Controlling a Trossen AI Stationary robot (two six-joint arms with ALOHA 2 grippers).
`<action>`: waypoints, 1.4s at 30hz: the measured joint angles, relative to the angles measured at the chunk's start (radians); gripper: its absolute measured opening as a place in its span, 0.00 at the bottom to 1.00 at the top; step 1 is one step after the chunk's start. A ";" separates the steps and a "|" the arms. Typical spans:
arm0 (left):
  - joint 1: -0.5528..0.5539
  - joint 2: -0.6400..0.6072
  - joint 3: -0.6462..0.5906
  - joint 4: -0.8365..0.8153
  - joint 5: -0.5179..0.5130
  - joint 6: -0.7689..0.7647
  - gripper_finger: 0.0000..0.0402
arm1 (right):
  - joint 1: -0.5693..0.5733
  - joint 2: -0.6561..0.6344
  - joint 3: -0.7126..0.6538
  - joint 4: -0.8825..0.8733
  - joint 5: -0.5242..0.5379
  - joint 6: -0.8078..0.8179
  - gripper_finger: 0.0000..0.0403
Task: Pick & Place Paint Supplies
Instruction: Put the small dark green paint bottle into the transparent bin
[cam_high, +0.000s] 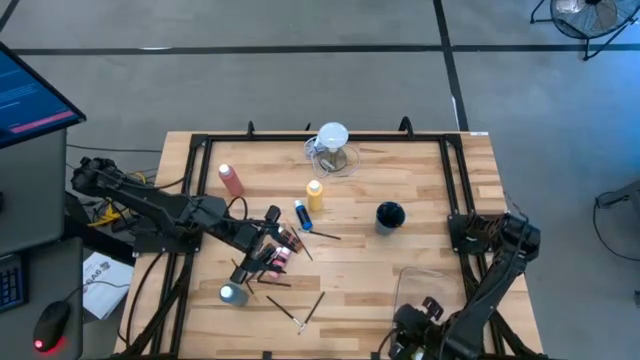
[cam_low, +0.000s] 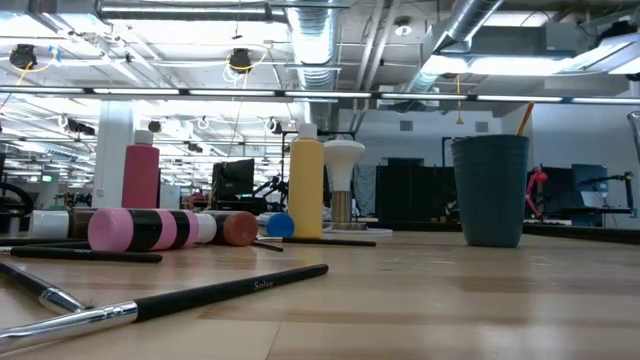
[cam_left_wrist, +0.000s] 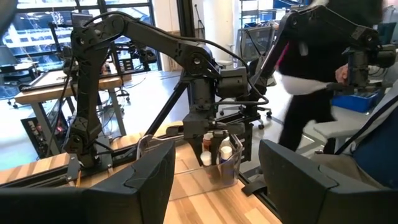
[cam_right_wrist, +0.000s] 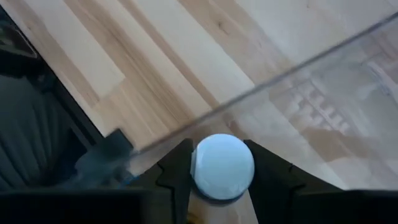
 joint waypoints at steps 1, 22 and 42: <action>0.000 0.000 0.000 0.000 0.000 0.000 0.55 | 0.001 0.001 0.005 -0.007 -0.003 0.000 0.29; 0.000 0.000 0.000 0.000 0.000 0.000 0.55 | 0.004 0.001 0.012 -0.014 -0.017 0.000 0.26; 0.011 0.000 0.000 0.000 0.000 0.000 0.55 | 0.010 -0.001 0.013 0.006 -0.091 0.024 0.25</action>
